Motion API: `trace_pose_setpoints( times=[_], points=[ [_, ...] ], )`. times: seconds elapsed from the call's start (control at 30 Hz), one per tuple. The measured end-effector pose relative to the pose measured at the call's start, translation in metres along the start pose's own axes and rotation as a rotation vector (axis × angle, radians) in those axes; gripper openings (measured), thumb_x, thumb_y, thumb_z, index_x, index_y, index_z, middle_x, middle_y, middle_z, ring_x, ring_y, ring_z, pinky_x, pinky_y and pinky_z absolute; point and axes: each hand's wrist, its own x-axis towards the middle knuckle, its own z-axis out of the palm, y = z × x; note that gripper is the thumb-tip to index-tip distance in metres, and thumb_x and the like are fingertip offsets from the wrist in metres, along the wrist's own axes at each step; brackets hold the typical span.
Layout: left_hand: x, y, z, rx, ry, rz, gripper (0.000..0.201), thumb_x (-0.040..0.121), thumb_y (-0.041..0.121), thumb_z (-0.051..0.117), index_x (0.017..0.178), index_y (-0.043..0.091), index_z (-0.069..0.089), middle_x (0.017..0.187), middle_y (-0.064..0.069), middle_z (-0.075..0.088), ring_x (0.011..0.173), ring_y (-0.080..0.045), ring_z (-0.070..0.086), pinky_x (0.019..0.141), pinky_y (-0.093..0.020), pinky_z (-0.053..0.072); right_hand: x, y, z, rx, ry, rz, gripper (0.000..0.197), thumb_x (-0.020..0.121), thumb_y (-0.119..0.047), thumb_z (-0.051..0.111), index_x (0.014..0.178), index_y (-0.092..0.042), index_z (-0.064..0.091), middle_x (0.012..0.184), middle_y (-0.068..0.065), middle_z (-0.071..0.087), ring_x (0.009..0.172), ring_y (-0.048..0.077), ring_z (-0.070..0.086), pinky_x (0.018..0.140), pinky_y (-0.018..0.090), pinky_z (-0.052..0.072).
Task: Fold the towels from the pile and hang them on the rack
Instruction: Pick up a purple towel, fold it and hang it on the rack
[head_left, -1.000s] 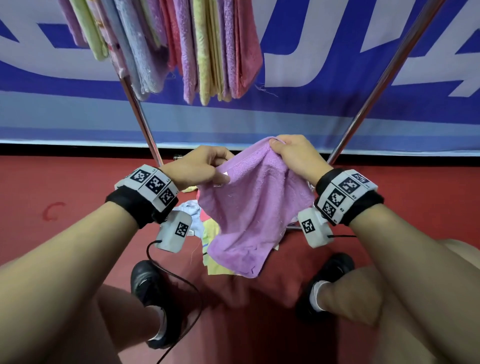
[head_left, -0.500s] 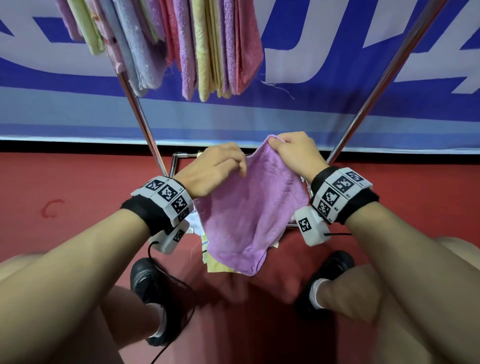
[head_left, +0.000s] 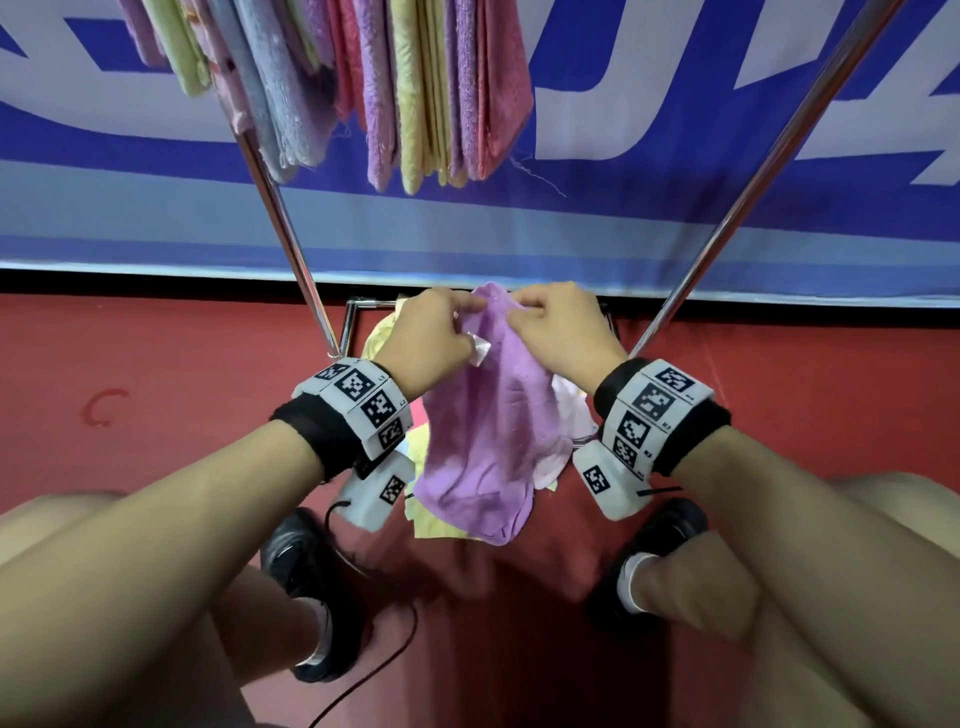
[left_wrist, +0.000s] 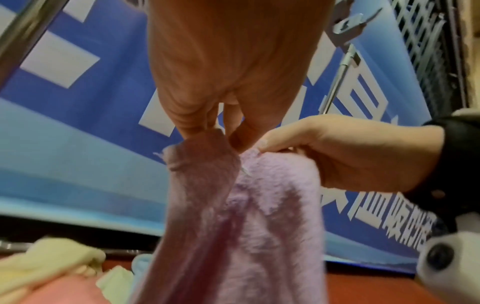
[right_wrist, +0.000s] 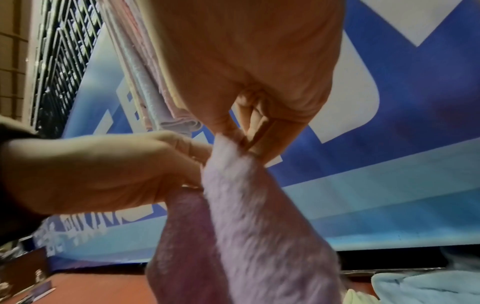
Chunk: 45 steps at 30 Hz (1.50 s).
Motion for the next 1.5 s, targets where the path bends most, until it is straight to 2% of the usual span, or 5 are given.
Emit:
trace_pose_setpoints(
  times=[0.23,0.37,0.8,1.0,1.5],
  points=[
    [-0.008,0.015,0.001,-0.478,-0.117,-0.054,0.021,0.091,0.005,0.057,0.097,0.009,0.077,0.094,-0.011,0.071,0.081,-0.01,0.059,0.076,-0.028,0.048,0.002,-0.007,0.007,0.294,-0.099,0.106,0.024,0.102,-0.027,0.059,0.101,-0.009,0.075,0.085,0.016,0.078,0.069,0.029,0.077,0.069,0.049,0.065],
    [0.001,0.001,-0.002,-0.344,-0.106,-0.02,0.022,0.084,0.015,0.073,0.105,0.019,0.078,0.096,0.004,0.075,0.081,0.002,0.062,0.078,-0.019,0.047,0.006,-0.01,-0.005,0.483,-0.29,0.209,0.031,0.088,0.012,0.052,0.117,0.021,0.058,0.095,0.038,0.065,0.087,0.035,0.072,0.078,0.041,0.065],
    [-0.006,0.011,0.0,-0.526,0.006,0.016,0.012,0.088,-0.002,0.064,0.092,0.007,0.072,0.09,-0.011,0.075,0.078,-0.014,0.065,0.076,-0.029,0.056,0.009,0.006,-0.005,0.192,-0.056,0.043,0.034,0.076,-0.047,0.084,0.096,-0.021,0.072,0.082,-0.014,0.065,0.077,0.003,0.062,0.072,0.024,0.056],
    [-0.003,0.01,-0.009,-0.547,-0.08,-0.111,0.039,0.082,-0.001,0.067,0.115,0.01,0.051,0.08,-0.005,0.067,0.069,-0.015,0.058,0.066,-0.025,0.047,0.014,0.011,-0.005,0.255,-0.156,0.031,0.042,0.063,-0.055,0.085,0.089,-0.022,0.083,0.092,0.013,0.078,0.083,0.013,0.068,0.087,0.044,0.059],
    [0.01,-0.026,-0.03,0.039,-0.2,-0.023,0.029,0.087,0.021,0.076,0.063,0.027,0.061,0.057,0.013,0.056,0.048,0.007,0.049,0.051,-0.01,0.035,0.023,0.027,-0.04,0.136,-0.218,-0.125,0.016,0.098,-0.005,0.065,0.11,-0.007,0.076,0.091,0.002,0.075,0.076,0.001,0.065,0.073,0.015,0.053]
  ],
)
